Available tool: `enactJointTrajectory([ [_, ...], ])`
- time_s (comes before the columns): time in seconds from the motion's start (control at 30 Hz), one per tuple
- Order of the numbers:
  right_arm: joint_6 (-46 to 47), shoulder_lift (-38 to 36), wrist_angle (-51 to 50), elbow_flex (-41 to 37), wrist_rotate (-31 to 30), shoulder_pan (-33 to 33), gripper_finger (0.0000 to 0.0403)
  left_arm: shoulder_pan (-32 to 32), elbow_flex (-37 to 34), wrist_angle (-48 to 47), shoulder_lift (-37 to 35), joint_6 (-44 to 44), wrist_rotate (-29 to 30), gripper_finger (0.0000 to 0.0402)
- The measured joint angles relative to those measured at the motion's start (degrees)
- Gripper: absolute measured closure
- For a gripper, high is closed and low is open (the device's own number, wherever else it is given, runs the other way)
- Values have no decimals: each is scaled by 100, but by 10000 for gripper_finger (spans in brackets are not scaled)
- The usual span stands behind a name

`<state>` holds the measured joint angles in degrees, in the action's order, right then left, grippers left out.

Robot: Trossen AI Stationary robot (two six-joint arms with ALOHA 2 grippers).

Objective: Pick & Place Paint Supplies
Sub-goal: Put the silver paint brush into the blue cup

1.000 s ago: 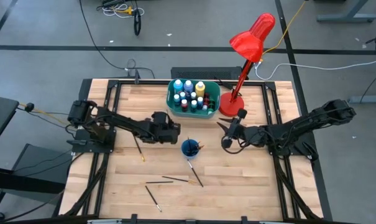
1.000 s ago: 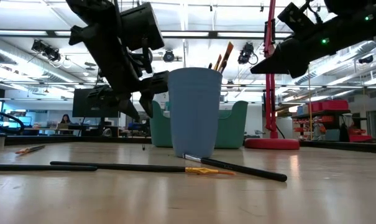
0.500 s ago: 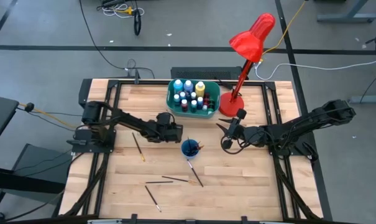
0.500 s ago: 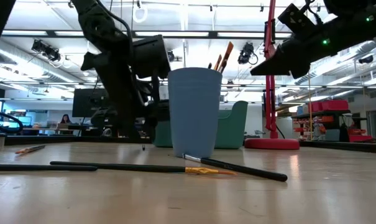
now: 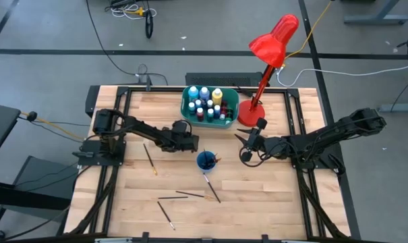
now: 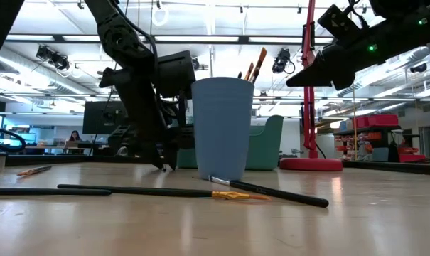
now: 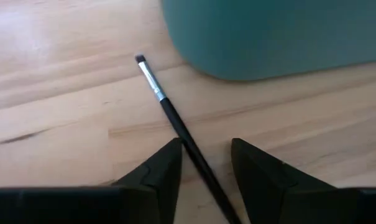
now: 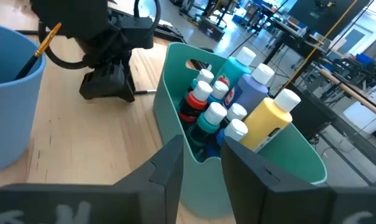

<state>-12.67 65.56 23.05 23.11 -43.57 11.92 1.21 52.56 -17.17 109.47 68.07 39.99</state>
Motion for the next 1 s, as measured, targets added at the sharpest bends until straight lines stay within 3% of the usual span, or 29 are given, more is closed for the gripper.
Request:
enactJointTrajectory([
  [0.27, 168, 0, -106, 0, 13, 0, 293, -117, 19, -513, -8, 78, -411, 360],
  [0.4, 335, 0, -281, 0, 114, 0, 293, -401, 1, -707, -2, 374, -265, 386],
  [0.5, 486, 0, -429, 0, 116, 0, 293, -651, -8, -872, 7, 815, -146, 379],
  [0.77, 625, 0, -470, 0, 258, 0, 293, -1190, -180, -921, 42, 1725, 472, 308],
  [1.0, 625, 0, -470, 0, 258, 0, 293, -1530, -741, -283, 24, 2132, 947, 297],
])
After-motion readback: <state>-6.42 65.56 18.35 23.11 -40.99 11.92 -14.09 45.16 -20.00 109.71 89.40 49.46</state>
